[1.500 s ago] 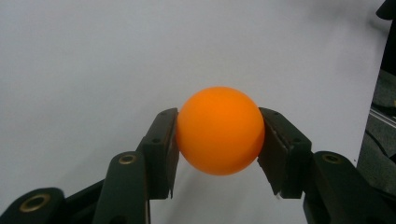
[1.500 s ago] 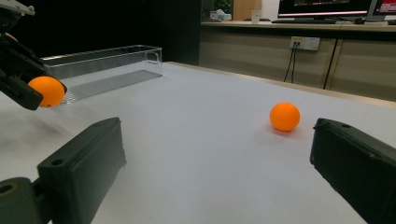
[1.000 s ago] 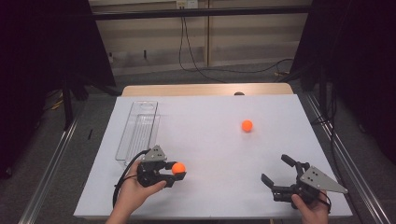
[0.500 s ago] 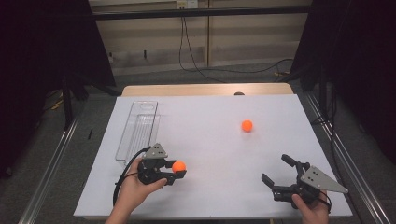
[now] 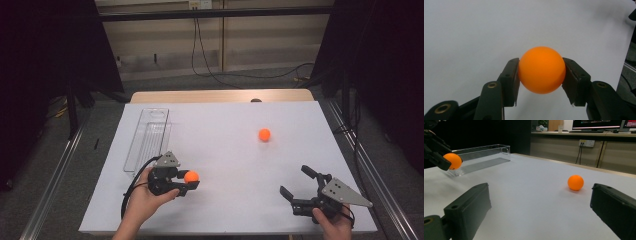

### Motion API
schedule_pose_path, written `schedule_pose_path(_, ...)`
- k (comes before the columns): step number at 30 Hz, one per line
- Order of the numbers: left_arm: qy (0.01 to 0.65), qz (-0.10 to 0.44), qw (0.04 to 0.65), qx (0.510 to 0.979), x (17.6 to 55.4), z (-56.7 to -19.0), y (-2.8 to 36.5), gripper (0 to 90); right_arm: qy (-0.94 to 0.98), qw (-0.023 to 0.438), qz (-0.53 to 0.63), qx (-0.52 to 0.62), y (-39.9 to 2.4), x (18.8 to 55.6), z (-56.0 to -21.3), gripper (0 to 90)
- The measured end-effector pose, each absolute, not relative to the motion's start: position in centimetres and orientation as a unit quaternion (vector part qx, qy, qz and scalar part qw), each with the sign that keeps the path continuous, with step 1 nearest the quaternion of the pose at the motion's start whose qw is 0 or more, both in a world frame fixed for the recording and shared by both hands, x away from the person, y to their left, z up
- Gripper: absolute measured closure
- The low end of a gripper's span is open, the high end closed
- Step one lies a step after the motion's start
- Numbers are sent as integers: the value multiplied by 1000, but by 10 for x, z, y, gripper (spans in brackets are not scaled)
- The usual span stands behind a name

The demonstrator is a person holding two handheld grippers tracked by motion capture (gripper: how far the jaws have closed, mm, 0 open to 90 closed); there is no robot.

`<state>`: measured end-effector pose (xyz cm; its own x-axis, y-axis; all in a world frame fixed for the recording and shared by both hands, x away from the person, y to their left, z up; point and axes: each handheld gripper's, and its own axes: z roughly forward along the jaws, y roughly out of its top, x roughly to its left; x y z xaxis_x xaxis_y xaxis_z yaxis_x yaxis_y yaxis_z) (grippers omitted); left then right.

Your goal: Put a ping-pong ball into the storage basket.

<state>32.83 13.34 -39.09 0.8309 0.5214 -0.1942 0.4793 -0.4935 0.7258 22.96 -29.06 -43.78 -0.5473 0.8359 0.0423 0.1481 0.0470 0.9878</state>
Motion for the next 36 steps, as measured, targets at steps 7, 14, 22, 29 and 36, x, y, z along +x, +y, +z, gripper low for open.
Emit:
schedule_pose_path(7,295,28,410,863,332,-387,133,508,660,295,582,372,-290,230,-438,23)
schedule_pose_path(14,297,23,409,862,334,-386,132,509,660,294,582,373,-290,230,-438,23)
schedule_pose_path(22,303,25,410,860,337,-383,131,509,660,294,582,372,-291,230,-438,23)
schedule_pose_path(29,306,22,414,857,339,-379,128,509,660,295,583,373,-291,230,-438,23)
schedule_pose_path(36,311,19,410,857,342,-378,125,509,659,295,583,372,-291,229,-438,23)
